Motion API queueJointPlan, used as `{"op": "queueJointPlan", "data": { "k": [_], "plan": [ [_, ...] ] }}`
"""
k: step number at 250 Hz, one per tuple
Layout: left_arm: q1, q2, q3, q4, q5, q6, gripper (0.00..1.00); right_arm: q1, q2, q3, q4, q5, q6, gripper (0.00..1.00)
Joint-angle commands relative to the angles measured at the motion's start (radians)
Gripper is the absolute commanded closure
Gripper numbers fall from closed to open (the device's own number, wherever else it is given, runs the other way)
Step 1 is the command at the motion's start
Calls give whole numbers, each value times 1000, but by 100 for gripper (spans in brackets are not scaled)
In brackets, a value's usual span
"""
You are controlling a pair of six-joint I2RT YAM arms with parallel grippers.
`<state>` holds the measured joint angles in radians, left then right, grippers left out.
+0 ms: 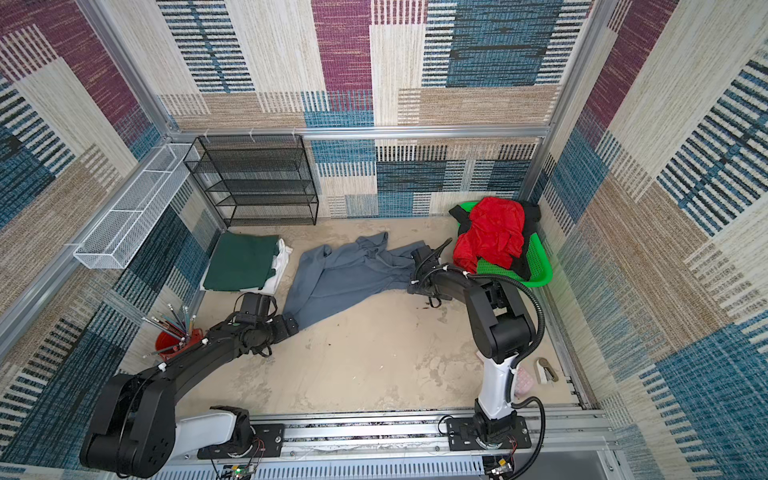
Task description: Fold and stack the t-shirts
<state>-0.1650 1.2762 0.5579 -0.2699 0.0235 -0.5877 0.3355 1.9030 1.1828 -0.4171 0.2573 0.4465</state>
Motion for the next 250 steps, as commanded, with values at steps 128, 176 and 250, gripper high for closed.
{"op": "queueJointPlan", "data": {
  "k": [128, 176, 250],
  "plan": [
    [18, 75, 37, 23, 86, -7, 33, -1, -36, 35, -45, 53, -42, 3],
    [22, 77, 40, 24, 77, -9, 34, -3, -8, 18, -3, 15, -49, 3],
    [24, 92, 45, 45, 117, 12, 55, -3, 56, 53, 46, -37, -93, 30]
  ]
}}
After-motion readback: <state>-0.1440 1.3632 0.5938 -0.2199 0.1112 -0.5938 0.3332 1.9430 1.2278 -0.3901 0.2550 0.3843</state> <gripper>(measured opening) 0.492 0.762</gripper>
